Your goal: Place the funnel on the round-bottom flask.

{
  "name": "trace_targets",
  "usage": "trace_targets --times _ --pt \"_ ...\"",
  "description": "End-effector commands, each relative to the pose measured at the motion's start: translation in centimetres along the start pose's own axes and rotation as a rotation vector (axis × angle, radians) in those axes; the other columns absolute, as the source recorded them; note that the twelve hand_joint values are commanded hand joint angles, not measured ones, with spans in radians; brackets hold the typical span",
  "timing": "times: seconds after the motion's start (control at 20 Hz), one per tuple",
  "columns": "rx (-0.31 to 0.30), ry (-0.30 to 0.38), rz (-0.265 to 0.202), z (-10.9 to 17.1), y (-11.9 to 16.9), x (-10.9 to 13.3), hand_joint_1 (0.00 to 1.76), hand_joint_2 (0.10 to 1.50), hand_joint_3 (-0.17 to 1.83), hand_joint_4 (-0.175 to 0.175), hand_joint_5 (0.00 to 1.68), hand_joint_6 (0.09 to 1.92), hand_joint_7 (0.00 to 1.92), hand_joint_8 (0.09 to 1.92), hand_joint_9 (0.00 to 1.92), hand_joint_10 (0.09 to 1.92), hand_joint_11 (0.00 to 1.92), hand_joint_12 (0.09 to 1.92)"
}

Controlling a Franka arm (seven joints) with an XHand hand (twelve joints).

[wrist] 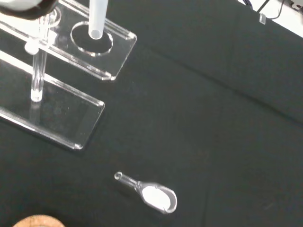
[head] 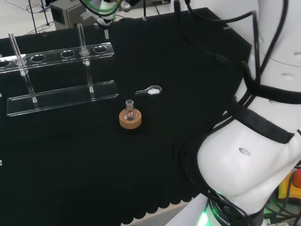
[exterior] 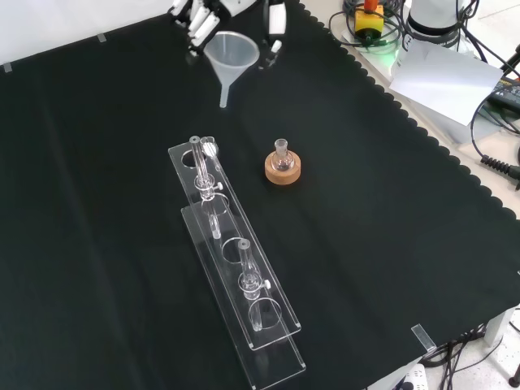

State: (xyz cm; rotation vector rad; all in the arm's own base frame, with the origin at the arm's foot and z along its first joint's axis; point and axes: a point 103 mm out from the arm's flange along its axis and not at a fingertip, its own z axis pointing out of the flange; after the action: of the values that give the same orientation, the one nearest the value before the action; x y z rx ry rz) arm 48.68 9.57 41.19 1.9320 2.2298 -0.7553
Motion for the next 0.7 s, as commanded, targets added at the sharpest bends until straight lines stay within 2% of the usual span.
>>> trace_targets --times 0.05,0.45,0.7 --pt "0.057 0.028 0.085 4.1 -6.6 0.1 0.76 0.70 0.65 -0.002 0.74 0.97 0.79 0.82 1.06 0.59 0.48 1.28" --pt "0.099 0.074 0.112 8.7 -8.1 0.4 0.76 0.70 0.65 -0.002 0.74 0.97 0.79 0.81 1.06 0.59 0.48 1.29" --pt "0.136 0.086 0.102 11.2 -7.8 1.5 0.76 0.70 0.66 -0.003 0.75 0.97 0.79 0.81 1.06 0.59 0.49 1.29"
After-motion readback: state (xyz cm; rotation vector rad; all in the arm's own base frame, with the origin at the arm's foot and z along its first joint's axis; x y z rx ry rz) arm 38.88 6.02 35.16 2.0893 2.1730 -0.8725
